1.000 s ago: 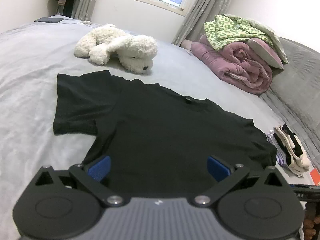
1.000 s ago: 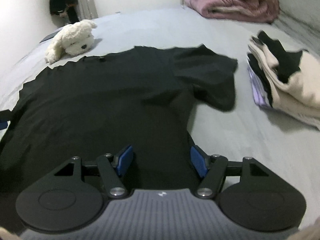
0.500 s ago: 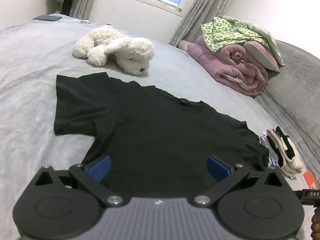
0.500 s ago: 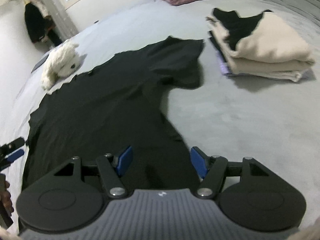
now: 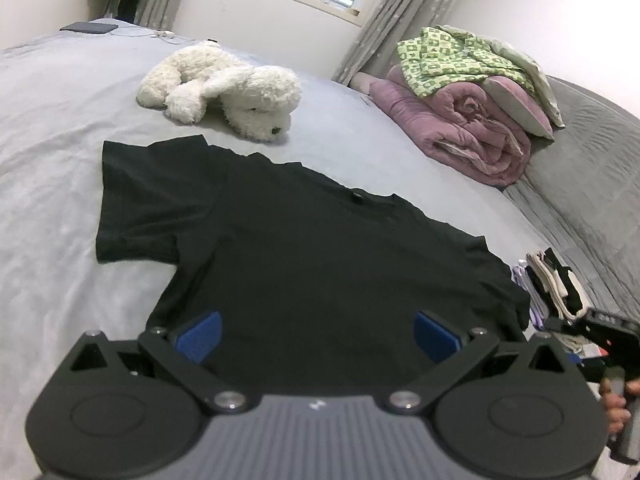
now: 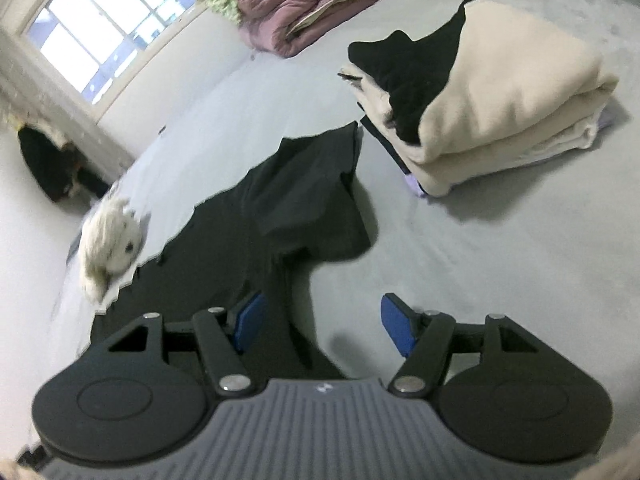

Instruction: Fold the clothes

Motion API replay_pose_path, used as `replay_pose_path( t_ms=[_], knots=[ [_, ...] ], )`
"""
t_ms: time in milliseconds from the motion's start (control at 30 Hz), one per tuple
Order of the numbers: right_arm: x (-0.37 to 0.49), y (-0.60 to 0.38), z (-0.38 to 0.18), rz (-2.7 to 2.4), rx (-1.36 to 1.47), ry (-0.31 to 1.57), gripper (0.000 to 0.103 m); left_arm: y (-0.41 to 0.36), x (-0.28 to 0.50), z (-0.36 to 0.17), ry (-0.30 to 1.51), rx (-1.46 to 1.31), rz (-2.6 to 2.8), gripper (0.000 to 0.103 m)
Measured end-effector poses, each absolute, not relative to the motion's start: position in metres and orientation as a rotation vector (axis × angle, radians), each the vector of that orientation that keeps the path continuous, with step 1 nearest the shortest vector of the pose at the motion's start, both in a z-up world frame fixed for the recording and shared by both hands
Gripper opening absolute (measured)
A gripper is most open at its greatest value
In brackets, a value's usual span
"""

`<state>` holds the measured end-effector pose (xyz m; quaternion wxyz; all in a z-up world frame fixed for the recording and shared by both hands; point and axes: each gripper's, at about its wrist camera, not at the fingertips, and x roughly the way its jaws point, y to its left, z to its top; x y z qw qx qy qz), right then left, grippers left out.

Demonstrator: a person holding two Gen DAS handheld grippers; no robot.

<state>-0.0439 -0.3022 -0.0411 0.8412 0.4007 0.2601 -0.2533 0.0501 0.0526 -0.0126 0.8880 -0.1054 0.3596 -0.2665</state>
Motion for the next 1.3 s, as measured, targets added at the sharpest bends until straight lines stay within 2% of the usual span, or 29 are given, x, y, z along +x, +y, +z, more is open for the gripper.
replay_pose_path(
  t_ms=[133, 233, 333, 400, 500, 900, 1300],
  knots=[
    [-0.024, -0.314, -0.051, -0.585, 0.868, 0.513, 0.068, 0.053, 0.053, -0.014, 0.753, -0.225, -0.548, 0.102],
    [-0.014, -0.324, -0.061, -0.625, 0.909, 0.476, 0.060, 0.053, 0.055, -0.015, 0.759, -0.230, -0.545, 0.102],
    [-0.007, -0.329, -0.065, -0.665, 0.935, 0.436, 0.044, 0.054, 0.057, -0.016, 0.762, -0.240, -0.541, 0.102],
    [-0.002, -0.331, -0.064, -0.681, 0.927, 0.424, 0.022, 0.054, 0.058, -0.016, 0.763, -0.246, -0.541, 0.102],
    [0.005, -0.327, -0.054, -0.677, 0.877, 0.402, 0.011, 0.053, 0.059, -0.016, 0.765, -0.252, -0.539, 0.102],
    [0.068, -0.276, 0.002, -0.478, 0.595, 0.406, 0.008, 0.050, 0.060, -0.017, 0.779, -0.250, -0.539, 0.102],
    [0.129, -0.212, -0.031, -0.283, 0.399, 0.639, 0.007, 0.053, 0.061, -0.017, 0.788, -0.250, -0.536, 0.102]
  ],
)
